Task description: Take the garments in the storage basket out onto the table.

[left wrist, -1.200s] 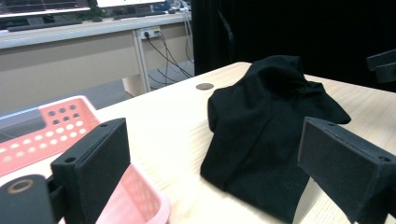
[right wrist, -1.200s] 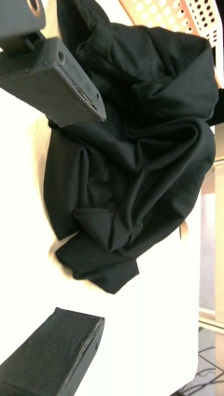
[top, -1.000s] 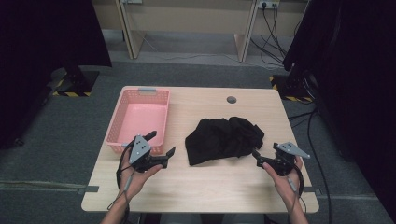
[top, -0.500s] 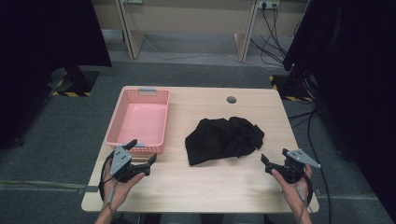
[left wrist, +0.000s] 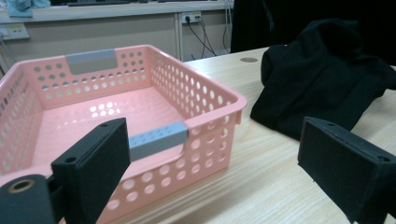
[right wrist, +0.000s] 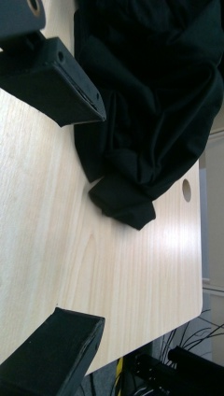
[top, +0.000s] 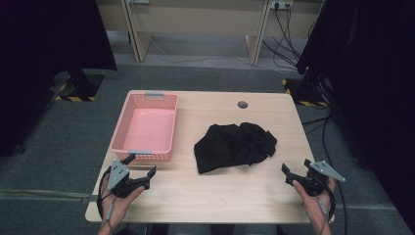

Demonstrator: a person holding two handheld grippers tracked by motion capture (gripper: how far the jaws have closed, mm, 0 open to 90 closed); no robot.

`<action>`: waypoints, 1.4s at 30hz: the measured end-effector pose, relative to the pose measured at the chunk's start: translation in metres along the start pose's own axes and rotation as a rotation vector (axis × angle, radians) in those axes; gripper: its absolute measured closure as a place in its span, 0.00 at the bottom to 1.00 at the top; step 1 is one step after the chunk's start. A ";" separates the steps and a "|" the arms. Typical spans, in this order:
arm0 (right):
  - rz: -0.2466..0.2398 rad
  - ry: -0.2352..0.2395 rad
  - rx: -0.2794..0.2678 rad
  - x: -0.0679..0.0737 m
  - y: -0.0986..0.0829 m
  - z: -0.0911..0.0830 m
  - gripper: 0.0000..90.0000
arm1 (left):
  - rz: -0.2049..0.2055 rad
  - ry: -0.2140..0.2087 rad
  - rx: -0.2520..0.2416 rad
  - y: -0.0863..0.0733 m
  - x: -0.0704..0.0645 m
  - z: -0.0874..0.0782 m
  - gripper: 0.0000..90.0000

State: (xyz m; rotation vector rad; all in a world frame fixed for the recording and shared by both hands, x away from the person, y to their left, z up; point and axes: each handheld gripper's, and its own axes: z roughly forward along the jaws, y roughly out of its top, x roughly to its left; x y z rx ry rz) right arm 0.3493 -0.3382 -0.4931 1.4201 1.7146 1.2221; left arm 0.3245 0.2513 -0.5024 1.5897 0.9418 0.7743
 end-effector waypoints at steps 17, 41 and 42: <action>0.015 -0.035 -0.014 -0.013 -0.011 0.001 0.04 | -0.004 0.014 0.006 -0.010 0.001 -0.001 0.09; 0.039 -0.067 -0.025 -0.022 -0.020 0.000 0.04 | -0.005 0.029 0.011 -0.019 0.002 -0.004 0.09; 0.039 -0.067 -0.025 -0.022 -0.020 0.000 0.04 | -0.007 0.029 0.011 -0.019 0.002 -0.004 0.09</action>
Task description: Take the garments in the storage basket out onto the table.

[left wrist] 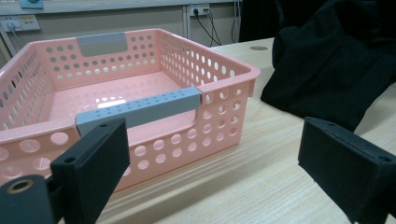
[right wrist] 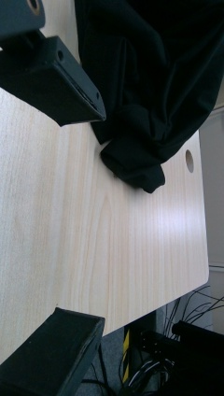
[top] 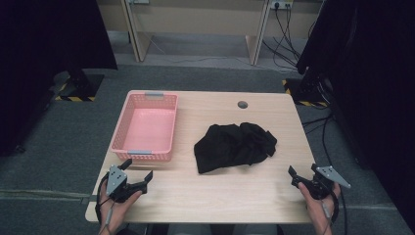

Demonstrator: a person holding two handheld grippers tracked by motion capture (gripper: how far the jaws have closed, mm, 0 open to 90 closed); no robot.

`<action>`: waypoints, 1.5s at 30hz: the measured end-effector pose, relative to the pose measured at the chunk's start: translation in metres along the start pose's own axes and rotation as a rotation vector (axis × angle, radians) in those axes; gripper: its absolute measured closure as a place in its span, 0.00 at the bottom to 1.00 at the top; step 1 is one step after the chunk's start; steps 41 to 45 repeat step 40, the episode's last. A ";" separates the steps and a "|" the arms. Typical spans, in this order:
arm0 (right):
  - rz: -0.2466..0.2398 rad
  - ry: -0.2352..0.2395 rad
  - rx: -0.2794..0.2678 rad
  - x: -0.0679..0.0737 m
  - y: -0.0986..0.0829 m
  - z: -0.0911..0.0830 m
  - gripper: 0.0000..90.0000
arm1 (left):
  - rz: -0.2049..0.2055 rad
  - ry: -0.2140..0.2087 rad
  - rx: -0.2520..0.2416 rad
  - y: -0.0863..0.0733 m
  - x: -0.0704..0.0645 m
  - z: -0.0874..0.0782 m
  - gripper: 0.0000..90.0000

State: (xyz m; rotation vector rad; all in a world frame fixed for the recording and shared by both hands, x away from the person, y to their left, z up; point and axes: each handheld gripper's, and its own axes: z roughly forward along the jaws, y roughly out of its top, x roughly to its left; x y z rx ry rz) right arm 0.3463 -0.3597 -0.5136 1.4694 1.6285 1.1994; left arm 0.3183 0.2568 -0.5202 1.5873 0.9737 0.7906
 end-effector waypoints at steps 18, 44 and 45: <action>-0.009 -0.015 0.004 -0.005 -0.007 0.000 0.04 | -0.003 -0.002 0.030 -0.010 0.000 0.003 0.09; -0.018 -0.025 0.010 -0.004 -0.007 0.001 0.02 | 0.000 0.007 0.020 -0.011 -0.001 0.002 0.08; -0.018 -0.025 0.010 -0.004 -0.007 0.001 0.02 | 0.000 0.007 0.020 -0.011 -0.001 0.002 0.08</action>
